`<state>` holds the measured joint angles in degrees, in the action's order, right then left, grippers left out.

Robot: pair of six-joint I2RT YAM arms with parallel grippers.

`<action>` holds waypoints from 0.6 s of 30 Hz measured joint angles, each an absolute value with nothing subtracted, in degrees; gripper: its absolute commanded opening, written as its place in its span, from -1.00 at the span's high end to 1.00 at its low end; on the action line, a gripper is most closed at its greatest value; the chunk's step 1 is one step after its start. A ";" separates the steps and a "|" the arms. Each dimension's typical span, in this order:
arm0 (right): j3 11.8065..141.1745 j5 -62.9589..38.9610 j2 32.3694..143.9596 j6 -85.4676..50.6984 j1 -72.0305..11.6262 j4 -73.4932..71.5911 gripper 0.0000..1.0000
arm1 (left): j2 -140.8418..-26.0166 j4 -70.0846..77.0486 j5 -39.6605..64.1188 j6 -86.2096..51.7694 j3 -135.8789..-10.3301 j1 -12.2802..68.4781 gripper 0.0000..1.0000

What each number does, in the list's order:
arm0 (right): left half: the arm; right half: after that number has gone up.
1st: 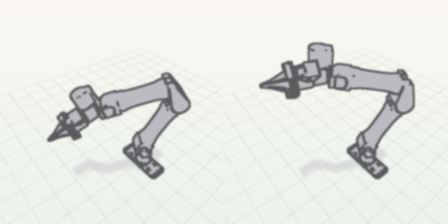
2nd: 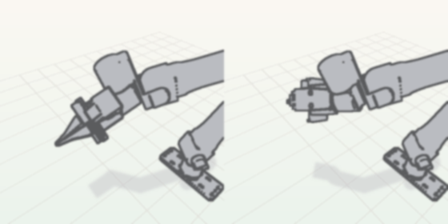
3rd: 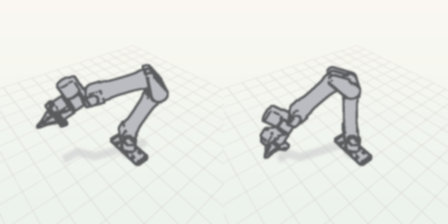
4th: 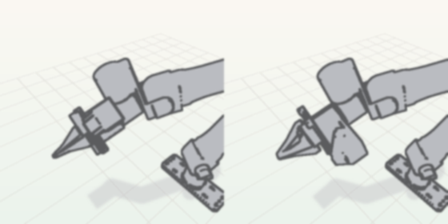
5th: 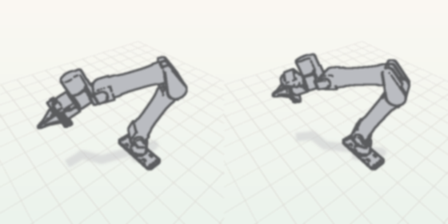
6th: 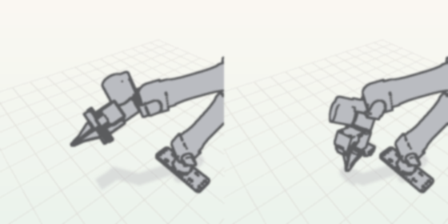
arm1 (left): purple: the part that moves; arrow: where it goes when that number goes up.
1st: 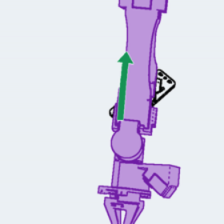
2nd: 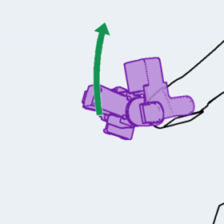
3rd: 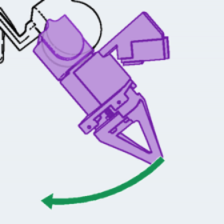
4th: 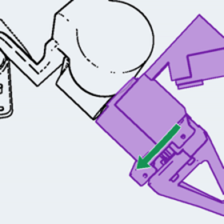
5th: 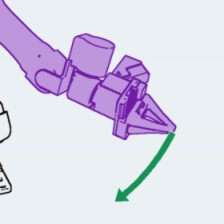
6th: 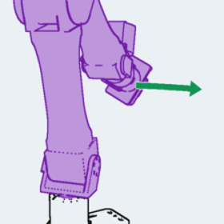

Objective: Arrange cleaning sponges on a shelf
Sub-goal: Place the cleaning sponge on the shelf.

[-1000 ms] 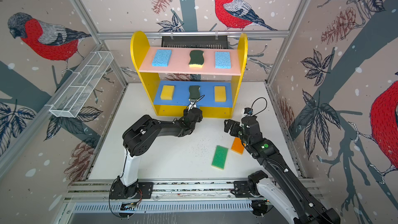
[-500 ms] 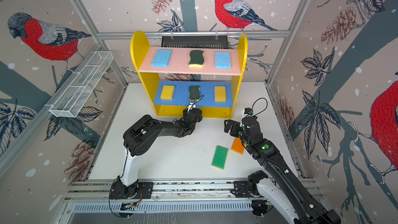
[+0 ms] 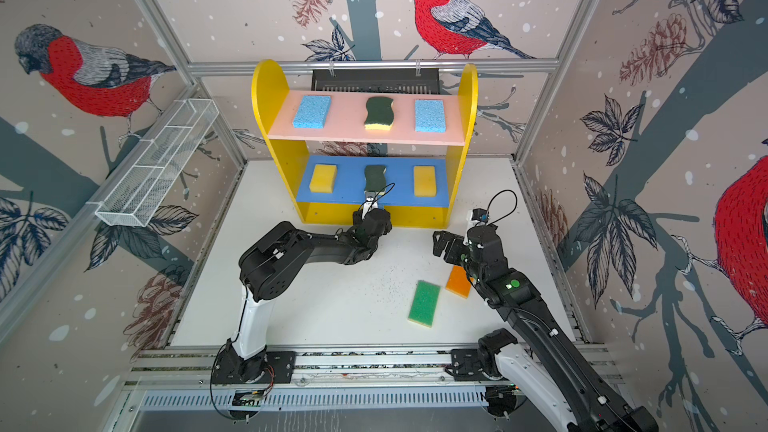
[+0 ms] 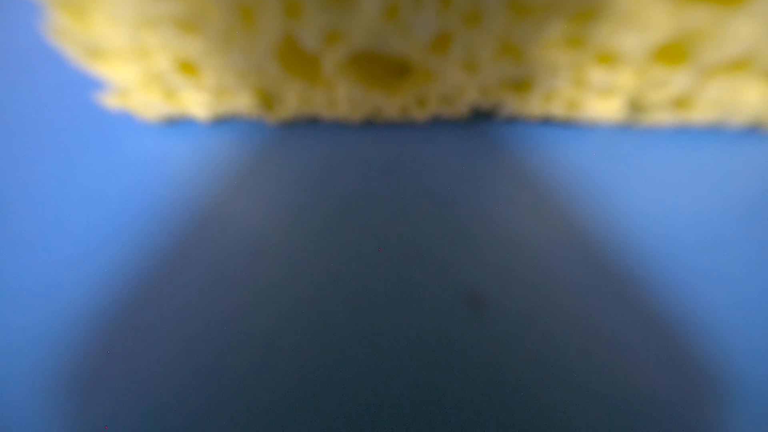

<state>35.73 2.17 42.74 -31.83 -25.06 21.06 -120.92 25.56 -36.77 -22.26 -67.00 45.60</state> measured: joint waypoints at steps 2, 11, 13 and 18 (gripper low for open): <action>35.70 2.20 42.72 -31.83 -25.06 21.08 -1.00 | -120.92 25.41 -36.97 -22.24 -67.00 45.60 -0.55; 35.75 2.17 42.59 -31.81 -25.06 21.12 -0.99 | -118.08 21.69 -35.24 -22.09 -66.00 45.60 -0.57; 35.79 2.17 42.33 -31.83 -25.06 21.15 -0.99 | -117.01 19.70 -34.20 -22.04 -65.71 45.69 -0.58; 35.86 1.98 41.85 -31.99 -25.06 21.23 -1.00 | -113.43 17.50 -32.75 -22.00 -64.16 45.93 -0.58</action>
<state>35.86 1.98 41.85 -31.99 -25.06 21.23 -113.43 17.50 -32.75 -22.00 -64.16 45.93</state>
